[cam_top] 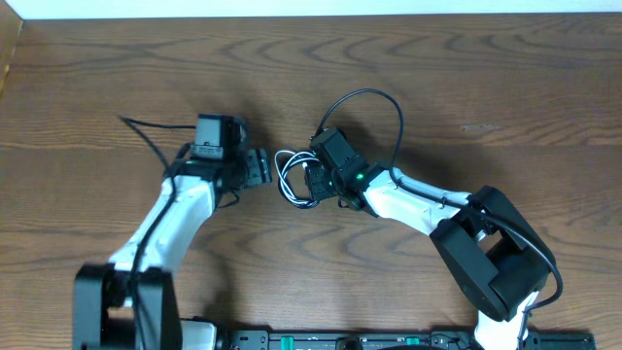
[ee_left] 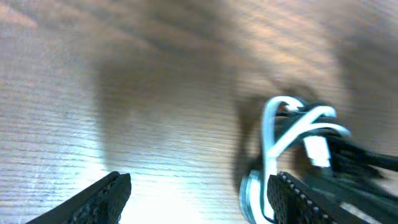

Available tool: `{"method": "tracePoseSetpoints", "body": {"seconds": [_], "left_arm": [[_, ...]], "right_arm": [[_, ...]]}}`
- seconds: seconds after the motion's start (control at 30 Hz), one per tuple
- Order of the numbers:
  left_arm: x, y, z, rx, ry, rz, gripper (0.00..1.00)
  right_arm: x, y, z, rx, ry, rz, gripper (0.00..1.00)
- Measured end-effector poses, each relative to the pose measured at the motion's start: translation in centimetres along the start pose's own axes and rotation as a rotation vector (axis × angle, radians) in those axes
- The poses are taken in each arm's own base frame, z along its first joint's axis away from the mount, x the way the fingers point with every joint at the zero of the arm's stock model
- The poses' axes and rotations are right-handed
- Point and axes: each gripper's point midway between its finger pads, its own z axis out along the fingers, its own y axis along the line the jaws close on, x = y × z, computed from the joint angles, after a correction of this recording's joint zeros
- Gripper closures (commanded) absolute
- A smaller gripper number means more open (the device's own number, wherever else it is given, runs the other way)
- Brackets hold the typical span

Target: Untangle cables

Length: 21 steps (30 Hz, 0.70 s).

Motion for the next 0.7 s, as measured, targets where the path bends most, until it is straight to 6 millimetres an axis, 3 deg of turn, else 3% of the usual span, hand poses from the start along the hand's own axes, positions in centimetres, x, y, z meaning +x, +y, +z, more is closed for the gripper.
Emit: {"method": "tracePoseSetpoints", "body": {"seconds": [0.23,0.53,0.7], "left_arm": [[0.5,-1.0,0.4,0.062,0.033,-0.001,0.25],[2.1,0.2,4.9,0.043,0.119,-0.021,0.26],[0.8,-0.3,5.7,0.065,0.090,-0.019,0.41]], "right_arm": [[0.0,0.0,0.0,-0.001,-0.001,0.000,0.48],[0.0,0.0,0.0,-0.001,-0.001,0.000,0.47],[0.0,0.1,0.0,-0.003,0.000,0.000,0.48]]}}
